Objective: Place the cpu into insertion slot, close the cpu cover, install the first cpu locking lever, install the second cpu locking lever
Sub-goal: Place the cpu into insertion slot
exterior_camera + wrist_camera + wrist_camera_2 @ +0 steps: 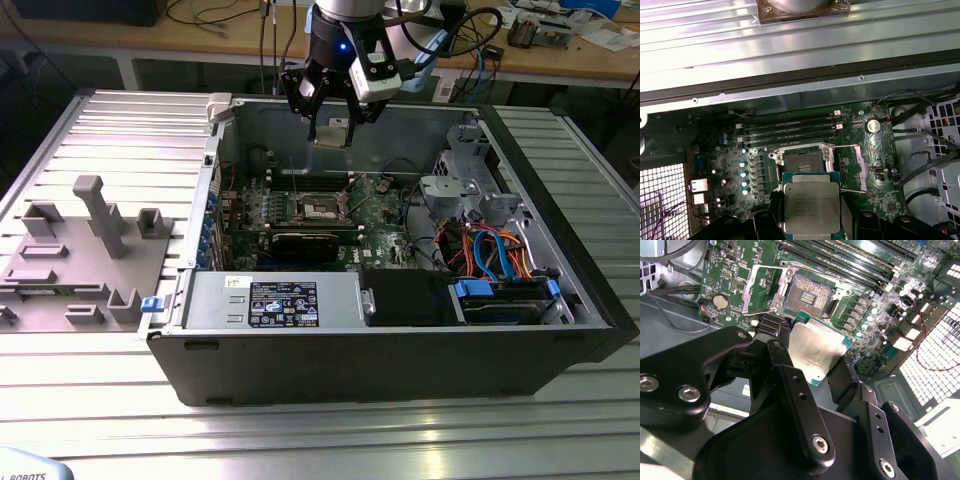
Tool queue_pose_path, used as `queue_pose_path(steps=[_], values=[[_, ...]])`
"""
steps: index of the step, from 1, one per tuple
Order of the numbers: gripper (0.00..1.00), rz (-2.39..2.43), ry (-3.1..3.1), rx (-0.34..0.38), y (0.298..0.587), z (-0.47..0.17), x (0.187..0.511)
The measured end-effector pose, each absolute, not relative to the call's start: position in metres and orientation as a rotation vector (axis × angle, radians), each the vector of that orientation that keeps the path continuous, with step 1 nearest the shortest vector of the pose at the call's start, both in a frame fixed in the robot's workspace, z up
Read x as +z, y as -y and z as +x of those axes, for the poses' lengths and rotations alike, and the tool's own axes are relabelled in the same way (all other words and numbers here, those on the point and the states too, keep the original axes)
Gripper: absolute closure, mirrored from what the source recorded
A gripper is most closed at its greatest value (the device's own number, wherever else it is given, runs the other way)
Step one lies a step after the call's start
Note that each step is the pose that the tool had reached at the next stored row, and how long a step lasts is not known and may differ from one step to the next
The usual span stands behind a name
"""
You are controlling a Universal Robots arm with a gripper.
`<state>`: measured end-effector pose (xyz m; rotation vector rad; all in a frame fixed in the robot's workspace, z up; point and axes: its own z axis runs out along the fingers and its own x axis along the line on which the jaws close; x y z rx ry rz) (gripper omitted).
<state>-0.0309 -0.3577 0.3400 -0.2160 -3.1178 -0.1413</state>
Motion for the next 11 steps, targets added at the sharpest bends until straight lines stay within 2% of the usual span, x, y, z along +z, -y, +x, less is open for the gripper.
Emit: queue_pose_path(steps=[11], values=[[0.46,-0.239,3.117,-0.141,0.3577,-0.0309,0.3398]])
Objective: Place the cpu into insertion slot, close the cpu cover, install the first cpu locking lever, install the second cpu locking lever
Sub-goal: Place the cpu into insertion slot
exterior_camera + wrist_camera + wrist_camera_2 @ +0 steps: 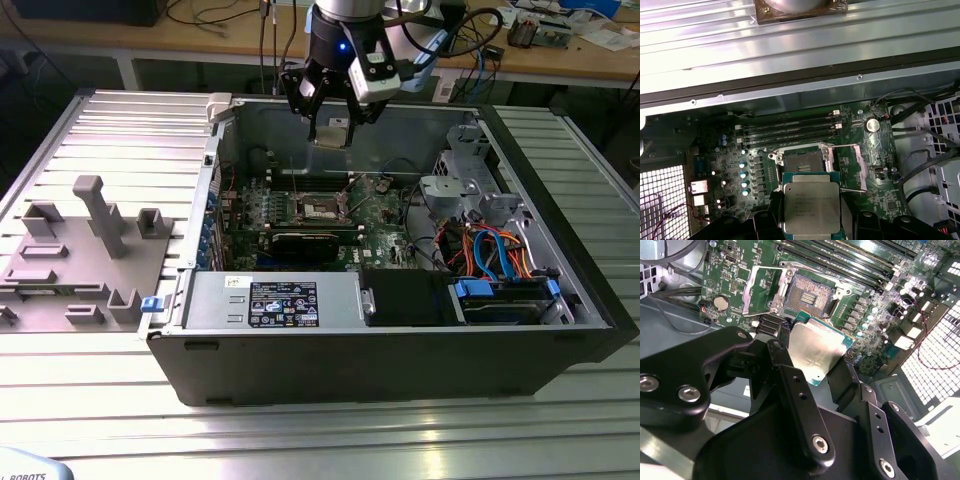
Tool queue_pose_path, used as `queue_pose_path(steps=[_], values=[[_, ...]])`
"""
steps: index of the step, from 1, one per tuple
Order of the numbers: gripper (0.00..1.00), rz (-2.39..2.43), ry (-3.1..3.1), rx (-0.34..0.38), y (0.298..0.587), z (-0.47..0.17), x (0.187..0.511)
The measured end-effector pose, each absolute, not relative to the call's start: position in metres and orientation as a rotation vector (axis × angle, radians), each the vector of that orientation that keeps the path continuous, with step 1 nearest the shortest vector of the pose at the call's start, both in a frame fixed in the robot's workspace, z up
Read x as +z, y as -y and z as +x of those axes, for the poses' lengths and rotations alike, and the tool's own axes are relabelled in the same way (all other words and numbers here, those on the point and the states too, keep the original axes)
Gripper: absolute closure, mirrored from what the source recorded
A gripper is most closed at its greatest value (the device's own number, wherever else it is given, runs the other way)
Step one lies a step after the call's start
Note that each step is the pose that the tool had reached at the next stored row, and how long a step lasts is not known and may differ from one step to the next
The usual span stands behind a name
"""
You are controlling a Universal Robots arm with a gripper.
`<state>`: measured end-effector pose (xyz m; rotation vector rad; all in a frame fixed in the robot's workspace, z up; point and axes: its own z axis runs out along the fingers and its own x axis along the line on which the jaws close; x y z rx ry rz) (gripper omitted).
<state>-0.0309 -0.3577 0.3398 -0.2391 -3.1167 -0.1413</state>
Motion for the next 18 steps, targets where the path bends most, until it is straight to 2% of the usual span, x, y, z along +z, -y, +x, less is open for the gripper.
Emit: queue_pose_path(steps=[18], values=[[0.46,-0.277,3.115,-0.142,0.3577,-0.0309,0.3397]])
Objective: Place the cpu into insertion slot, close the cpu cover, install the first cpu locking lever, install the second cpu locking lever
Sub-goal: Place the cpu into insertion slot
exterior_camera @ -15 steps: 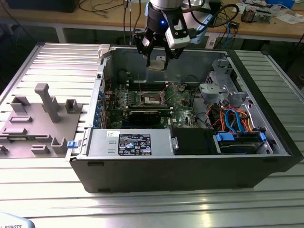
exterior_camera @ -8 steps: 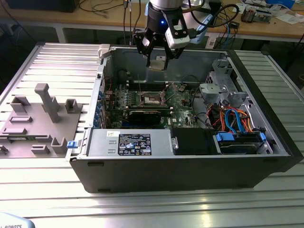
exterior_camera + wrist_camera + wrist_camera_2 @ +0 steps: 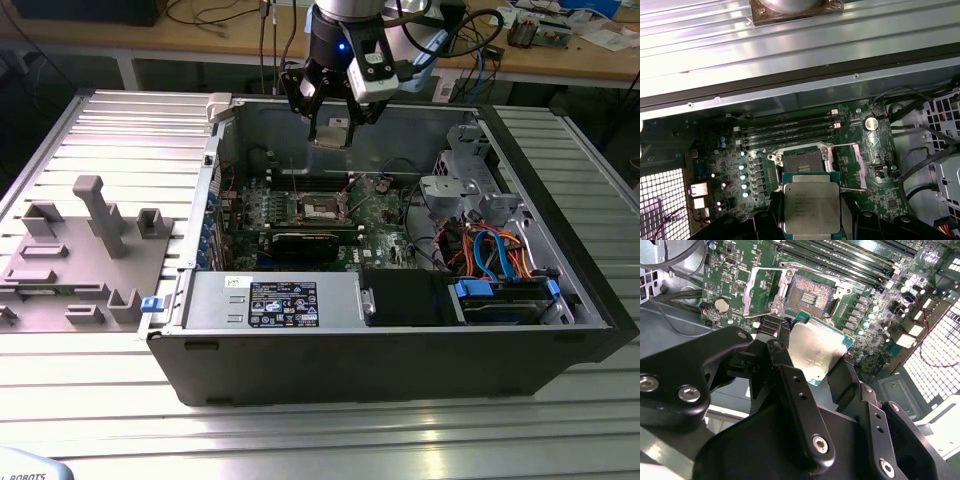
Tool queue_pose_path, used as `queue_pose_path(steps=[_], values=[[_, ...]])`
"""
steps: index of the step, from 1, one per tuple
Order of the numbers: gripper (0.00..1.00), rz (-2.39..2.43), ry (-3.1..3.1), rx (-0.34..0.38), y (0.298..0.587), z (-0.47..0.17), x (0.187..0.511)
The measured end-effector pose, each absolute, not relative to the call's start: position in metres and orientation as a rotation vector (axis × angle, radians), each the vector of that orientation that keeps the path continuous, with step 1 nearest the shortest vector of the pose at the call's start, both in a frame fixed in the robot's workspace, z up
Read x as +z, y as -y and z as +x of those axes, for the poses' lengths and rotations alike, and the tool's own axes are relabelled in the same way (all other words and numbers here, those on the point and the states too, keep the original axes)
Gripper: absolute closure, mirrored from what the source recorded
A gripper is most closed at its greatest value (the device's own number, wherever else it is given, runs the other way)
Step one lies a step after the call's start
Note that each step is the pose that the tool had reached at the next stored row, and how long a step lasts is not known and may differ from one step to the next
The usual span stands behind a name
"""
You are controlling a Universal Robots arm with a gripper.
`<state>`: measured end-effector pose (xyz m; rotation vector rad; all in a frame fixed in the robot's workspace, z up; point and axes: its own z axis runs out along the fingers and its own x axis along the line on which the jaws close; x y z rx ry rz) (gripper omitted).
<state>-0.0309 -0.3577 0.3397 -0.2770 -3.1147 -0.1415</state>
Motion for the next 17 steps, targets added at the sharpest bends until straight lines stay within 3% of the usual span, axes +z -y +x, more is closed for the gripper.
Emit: queue_pose_path(steps=[17], values=[[0.46,-0.318,3.112,-0.142,0.3577,-0.0309,0.3395]])
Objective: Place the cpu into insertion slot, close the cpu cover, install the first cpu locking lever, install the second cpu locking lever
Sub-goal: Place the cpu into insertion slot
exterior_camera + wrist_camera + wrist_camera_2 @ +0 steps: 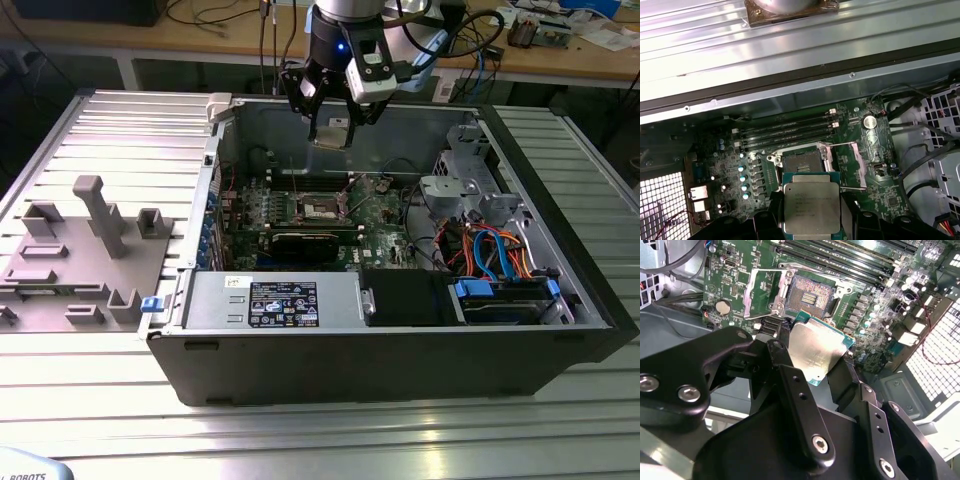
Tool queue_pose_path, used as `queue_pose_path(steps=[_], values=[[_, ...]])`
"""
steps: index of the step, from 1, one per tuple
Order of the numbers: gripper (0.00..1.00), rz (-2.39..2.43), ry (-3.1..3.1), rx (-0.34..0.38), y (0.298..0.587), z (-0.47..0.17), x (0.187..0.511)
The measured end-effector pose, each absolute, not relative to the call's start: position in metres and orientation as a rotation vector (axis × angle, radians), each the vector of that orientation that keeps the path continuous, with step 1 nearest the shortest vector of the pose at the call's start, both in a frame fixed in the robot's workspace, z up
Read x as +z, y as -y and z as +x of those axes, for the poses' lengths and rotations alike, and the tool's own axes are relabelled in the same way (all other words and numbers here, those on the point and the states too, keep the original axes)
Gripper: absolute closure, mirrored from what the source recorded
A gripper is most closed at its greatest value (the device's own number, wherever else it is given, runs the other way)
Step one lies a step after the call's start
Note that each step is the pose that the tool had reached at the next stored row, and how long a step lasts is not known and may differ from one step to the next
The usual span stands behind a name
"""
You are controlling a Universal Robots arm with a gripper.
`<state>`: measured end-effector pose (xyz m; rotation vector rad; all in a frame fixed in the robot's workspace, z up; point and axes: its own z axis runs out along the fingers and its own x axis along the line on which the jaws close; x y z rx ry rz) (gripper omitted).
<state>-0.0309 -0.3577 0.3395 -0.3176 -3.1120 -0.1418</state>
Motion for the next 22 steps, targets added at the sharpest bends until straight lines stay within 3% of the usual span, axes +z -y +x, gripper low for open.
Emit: queue_pose_path(steps=[22], values=[[0.46,-0.365,3.108,-0.142,0.3577,-0.0309,0.3392]])
